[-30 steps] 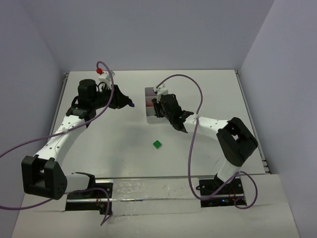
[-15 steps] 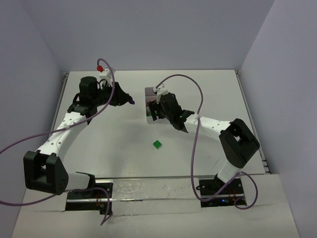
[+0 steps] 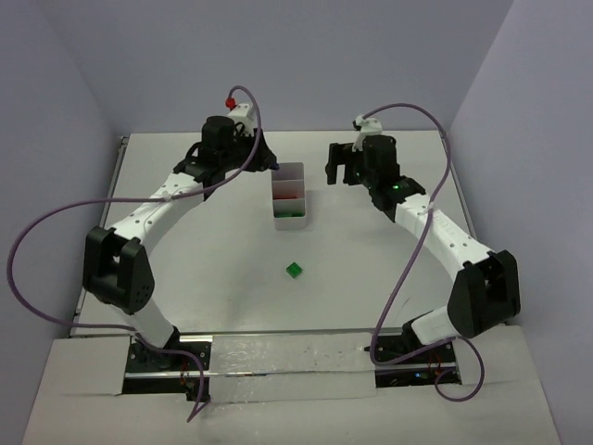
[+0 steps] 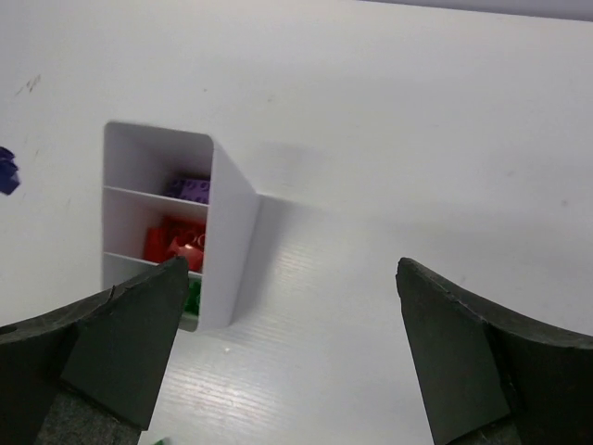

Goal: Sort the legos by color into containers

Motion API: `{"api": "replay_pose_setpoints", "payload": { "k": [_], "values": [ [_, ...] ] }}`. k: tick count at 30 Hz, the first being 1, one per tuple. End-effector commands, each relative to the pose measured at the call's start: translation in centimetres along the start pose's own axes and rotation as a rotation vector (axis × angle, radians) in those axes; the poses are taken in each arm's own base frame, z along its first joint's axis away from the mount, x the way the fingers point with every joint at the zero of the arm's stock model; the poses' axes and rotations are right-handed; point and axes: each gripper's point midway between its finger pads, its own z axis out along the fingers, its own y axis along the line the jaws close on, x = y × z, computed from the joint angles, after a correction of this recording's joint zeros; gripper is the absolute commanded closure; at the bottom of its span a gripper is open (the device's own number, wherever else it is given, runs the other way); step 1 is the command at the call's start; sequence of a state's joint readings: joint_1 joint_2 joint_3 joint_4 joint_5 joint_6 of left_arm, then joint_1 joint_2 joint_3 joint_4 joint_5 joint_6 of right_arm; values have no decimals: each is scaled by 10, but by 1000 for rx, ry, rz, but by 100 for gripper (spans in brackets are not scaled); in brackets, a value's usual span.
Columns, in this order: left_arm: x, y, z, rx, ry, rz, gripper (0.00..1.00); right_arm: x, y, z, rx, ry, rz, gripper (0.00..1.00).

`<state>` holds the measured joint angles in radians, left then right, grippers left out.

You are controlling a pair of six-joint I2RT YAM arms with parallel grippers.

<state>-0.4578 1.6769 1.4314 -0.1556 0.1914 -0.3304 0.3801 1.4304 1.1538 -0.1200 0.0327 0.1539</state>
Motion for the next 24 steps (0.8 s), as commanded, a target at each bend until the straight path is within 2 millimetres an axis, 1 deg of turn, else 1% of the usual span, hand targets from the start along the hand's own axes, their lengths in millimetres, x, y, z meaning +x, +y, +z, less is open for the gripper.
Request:
{"api": "replay_pose_setpoints", "payload": {
  "k": [1,2,5,8,9,11,14,17,21,24],
  "values": [
    [-20,-3,23,-112,-74,-10,100,-8,-6,-23,-19,0,29,0],
    [-18,-7,27,-123,-76,-11,100,-6,-8,-24,-21,3,26,0],
    [-15,-5,37,-184,-91,-17,100,-5,-14,-25,-8,0,28,0],
    [-12,-6,45,-225,-104,-17,99,-6,-12,-25,-17,1,25,0],
    [-10,-1,49,-263,-109,-17,99,-6,-13,-24,-18,3,26,0],
    [-9,1,52,-295,-113,-19,98,-6,-12,-24,-21,3,28,0],
    [-2,9,59,-347,-107,-14,95,-4,-12,-23,-24,8,27,0],
    [5,9,64,-355,-96,-2,93,-2,-11,-22,-29,14,28,0],
    [13,8,70,-358,-85,9,87,-1,-10,-23,-35,15,24,0],
    [17,4,74,-351,-77,15,79,1,-10,-23,-43,22,18,0]
  ]
}}
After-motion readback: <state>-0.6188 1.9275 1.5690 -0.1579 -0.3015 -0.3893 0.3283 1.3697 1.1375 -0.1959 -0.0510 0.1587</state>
